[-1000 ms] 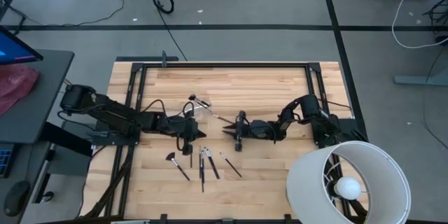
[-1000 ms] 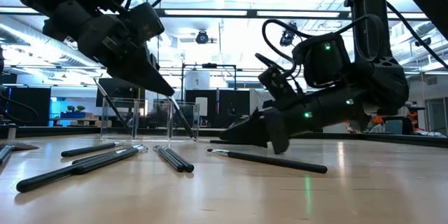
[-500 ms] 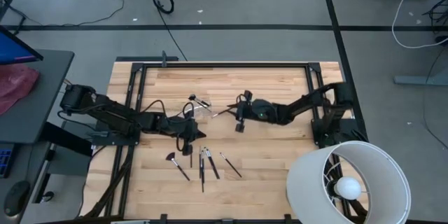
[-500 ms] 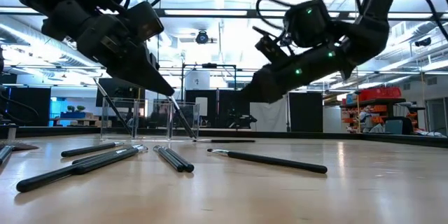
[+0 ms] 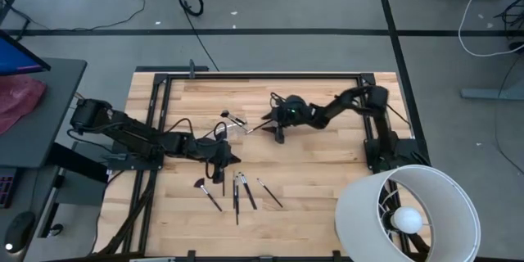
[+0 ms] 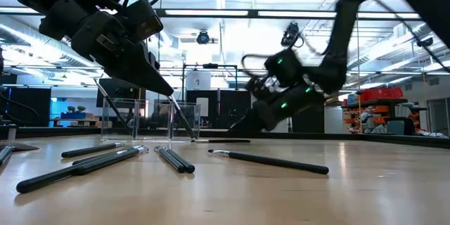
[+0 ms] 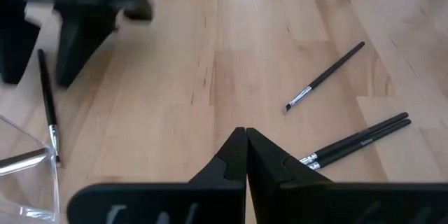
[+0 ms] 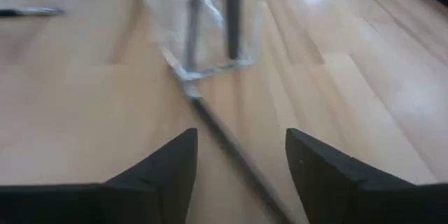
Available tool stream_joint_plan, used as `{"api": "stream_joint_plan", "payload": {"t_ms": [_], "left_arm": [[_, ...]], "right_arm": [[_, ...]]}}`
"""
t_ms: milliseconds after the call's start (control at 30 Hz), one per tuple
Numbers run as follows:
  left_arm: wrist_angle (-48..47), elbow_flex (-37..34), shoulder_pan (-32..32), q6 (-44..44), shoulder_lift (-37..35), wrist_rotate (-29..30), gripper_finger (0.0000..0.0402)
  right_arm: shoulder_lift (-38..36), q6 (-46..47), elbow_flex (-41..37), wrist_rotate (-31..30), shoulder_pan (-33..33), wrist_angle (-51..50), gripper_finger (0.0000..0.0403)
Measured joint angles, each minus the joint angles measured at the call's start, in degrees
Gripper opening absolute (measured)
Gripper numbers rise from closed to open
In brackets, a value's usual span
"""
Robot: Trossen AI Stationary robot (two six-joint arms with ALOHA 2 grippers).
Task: Put items in baskets/containers
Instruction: Put the eyeshadow brush into the left section of the transparent organizer
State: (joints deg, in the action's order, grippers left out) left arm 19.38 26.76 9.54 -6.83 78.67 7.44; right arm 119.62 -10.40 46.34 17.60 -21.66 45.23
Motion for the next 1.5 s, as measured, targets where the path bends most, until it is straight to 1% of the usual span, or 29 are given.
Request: {"api": "stream_joint_plan", "payload": {"t_ms": [100,167,267,367,500,533,600,700,800,833,867,967,1067,1167,1267,1333,1400,1500], "left_arm": [[0.00,0.00,0.58,-0.30,0.02,-0.01,0.0003],[0.00,0.00,1.17,-0.30,0.02,-0.02,0.0003],[-0.06,0.00,1.73,-0.15,0.02,-0.10,0.0003],[-0.02,0.00,1.76,-0.21,0.02,-0.06,0.0003],[0.00,0.00,2.23,-2.56,0.02,-0.02,0.0003],[0.00,0.00,2.36,-3.04,0.02,-0.03,0.0003],[0.01,0.00,2.88,-3.08,0.02,-0.02,0.0003],[0.02,0.00,3.30,-3.34,0.02,-0.02,0.0003],[0.04,0.00,3.54,-4.14,0.02,0.57,0.0003],[0.04,0.00,3.58,-4.10,0.02,1.19,0.0003],[0.04,0.00,3.58,-4.07,0.02,1.93,0.0003],[-0.09,0.00,3.24,-3.29,0.02,5.22,0.0003],[-0.59,0.00,2.45,1.74,0.02,6.65,0.0013],[-0.57,0.02,0.84,3.01,0.20,6.82,0.0045],[-0.95,0.02,-1.04,3.00,1.58,6.97,0.0094],[-0.45,0.02,-2.20,2.72,3.49,6.82,0.0128],[-0.03,0.02,-2.99,1.70,6.11,5.37,0.0159],[2.60,0.02,-3.15,1.45,10.89,4.71,0.0192]], "right_arm": [[3.72,-1.20,2.66,1.08,-0.46,-1.27,0.0217],[5.46,-2.27,2.76,1.38,-0.35,-1.39,0.0207],[6.67,-2.66,1.87,1.57,-0.04,-0.36,0.0179],[7.25,-3.29,0.19,0.79,0.54,3.97,0.0126],[7.38,-4.04,-0.36,3.34,1.64,4.78,0.0030],[7.38,-4.02,-0.47,3.15,2.21,4.90,0.0018],[7.38,-3.53,-0.70,1.84,3.59,5.56,0.0018],[7.38,-1.39,-0.91,-2.57,6.31,6.28,0.0024],[7.38,0.54,-0.91,-7.71,8.84,6.66,0.0010],[7.38,1.50,-0.91,-7.91,9.36,6.89,0.0008],[7.47,3.09,-1.09,-6.84,9.82,8.06,0.0009],[7.77,6.86,-1.57,-1.61,11.67,10.97,0.0010],[6.61,9.27,-1.59,-0.51,13.73,9.54,0.0009],[6.22,9.64,-1.67,-1.17,16.51,9.41,0.0008],[6.26,8.44,-1.76,-3.08,17.96,10.78,0.0008],[6.26,8.49,-1.73,-3.08,18.46,11.07,0.0008],[6.35,9.07,-1.72,-2.56,18.69,11.87,0.0008],[6.37,9.81,-1.74,-1.81,18.77,12.51,0.0008]]}}
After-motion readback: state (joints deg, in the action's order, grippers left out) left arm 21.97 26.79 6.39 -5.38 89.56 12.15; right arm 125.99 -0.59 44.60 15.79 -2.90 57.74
